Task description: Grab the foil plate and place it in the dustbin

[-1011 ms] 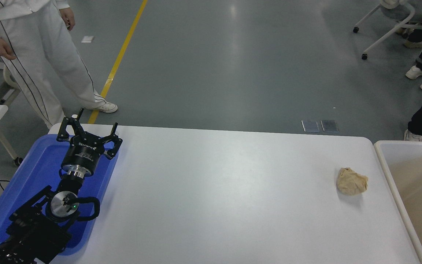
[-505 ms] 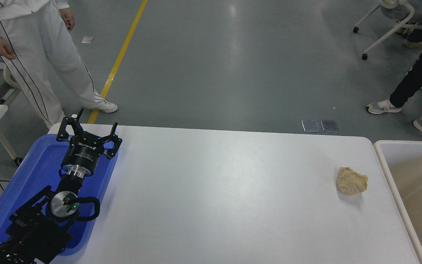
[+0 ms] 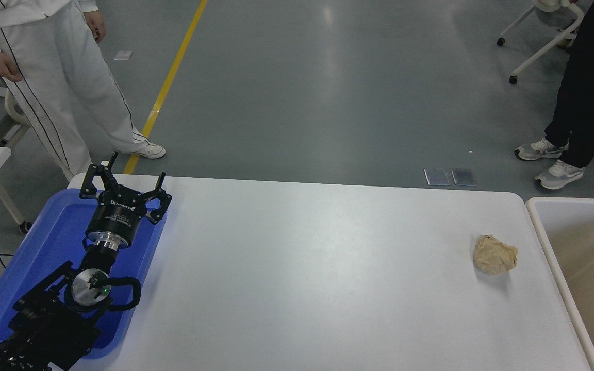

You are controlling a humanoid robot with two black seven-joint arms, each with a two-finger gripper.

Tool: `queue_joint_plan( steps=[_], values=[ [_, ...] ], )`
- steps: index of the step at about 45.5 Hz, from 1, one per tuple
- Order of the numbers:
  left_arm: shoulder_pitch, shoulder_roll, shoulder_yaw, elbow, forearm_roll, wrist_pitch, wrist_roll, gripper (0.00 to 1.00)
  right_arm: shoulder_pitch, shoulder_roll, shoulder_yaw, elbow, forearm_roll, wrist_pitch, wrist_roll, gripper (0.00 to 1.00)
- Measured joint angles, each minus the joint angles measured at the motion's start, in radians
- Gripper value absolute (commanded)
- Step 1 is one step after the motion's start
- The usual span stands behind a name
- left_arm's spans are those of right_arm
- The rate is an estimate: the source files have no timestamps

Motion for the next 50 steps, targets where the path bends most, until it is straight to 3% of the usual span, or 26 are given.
queue_joint_plan(
  steps=[12,28,50],
  values=[
    [0.000,0.000,0.000,0.000,0.000,0.000,0.000,1.00,-0.095,0.039,0.014,-0.019,0.058,-0.152,0.000,0.00],
    [0.000,0.000,0.000,0.000,0.000,0.000,0.000,1.00,-0.247,0.113,0.100,-0.030,0.113,-0.563,-0.001,0.00],
    [0.000,0.000,0.000,0.000,0.000,0.000,0.000,1.00,-0.301,0.143,0.194,-0.033,0.136,-0.705,-0.002,0.00]
  ],
)
